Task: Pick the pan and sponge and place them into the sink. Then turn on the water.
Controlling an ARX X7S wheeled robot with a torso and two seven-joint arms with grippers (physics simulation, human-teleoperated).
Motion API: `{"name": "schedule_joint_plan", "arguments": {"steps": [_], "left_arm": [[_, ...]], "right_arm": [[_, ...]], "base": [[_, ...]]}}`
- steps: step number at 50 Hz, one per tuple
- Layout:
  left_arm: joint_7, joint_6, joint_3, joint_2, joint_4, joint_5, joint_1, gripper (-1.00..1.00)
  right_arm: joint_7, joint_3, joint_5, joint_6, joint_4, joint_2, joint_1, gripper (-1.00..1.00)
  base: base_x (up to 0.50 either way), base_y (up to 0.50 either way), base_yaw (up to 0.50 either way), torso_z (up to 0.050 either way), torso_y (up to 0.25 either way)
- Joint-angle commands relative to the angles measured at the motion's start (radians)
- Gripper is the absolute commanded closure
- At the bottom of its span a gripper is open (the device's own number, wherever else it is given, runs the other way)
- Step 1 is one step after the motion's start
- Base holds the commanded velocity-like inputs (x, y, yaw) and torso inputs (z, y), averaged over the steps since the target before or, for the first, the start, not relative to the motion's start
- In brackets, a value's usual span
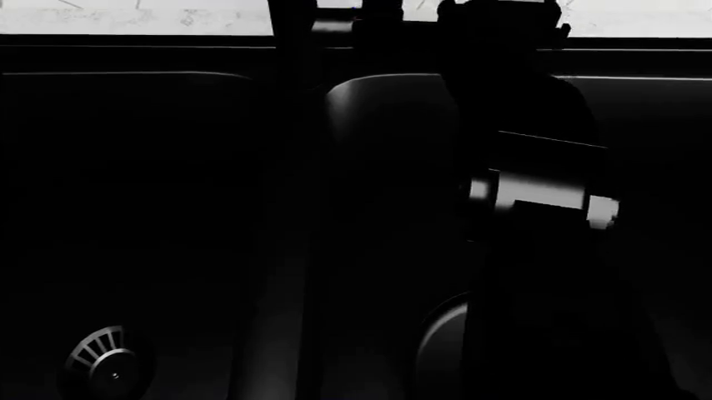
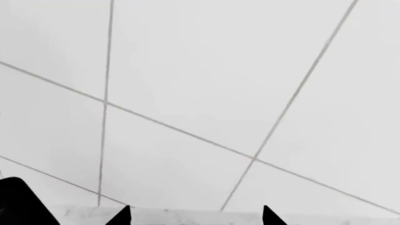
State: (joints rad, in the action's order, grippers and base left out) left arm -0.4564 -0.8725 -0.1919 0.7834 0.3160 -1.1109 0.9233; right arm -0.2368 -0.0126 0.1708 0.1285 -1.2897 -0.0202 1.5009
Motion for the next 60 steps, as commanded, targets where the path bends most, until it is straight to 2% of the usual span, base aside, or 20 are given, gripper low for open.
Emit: {"name": "schedule_joint_plan", "arguments": {"steps": [1, 2, 13, 27, 44, 60], "left_arm": [[0.001, 0.002, -0.004, 0.002, 0.001, 0.004, 0.001, -1.00], [0.001, 0.000, -0.006, 0.003, 0.001, 0.005, 0.002, -1.00], [-0.003, 0.002, -0.007, 0.004, 0.002, 0.007, 0.002, -1.00], [-0.005, -0.002, -0.009, 0.005, 0.001, 0.002, 0.004, -1.00], [-0.006, -0.008, -0.014, 0.008, 0.000, -0.003, 0.008, -1.00], [-0.011, -0.011, -0.015, 0.009, -0.002, -0.009, 0.010, -1.00]], "right_arm": [[0.039, -0.053, -0.057, 0.000, -0.009, -0.043, -0.014, -1.00], [0.046, -0.056, -0.056, -0.003, -0.009, -0.044, -0.012, 1.00], [0.017, -0.058, -0.050, 0.012, -0.006, -0.041, 0.007, 1.00], [0.002, -0.040, -0.050, 0.046, 0.110, -0.040, -0.037, 1.00], [0.030, -0.043, -0.001, 0.192, 0.461, -0.028, -0.213, 1.00], [0.059, -0.013, 0.019, 0.242, 0.566, -0.033, -0.261, 1.00]], "base": [[0.00, 0.00, 0.00, 0.000, 0.000], [0.00, 0.00, 0.00, 0.000, 0.000], [0.00, 0.00, -0.01, 0.000, -0.001], [0.00, 0.00, -0.01, 0.000, -0.001], [0.00, 0.00, -0.01, 0.000, -0.001], [0.00, 0.00, -0.01, 0.000, 0.000]]}}
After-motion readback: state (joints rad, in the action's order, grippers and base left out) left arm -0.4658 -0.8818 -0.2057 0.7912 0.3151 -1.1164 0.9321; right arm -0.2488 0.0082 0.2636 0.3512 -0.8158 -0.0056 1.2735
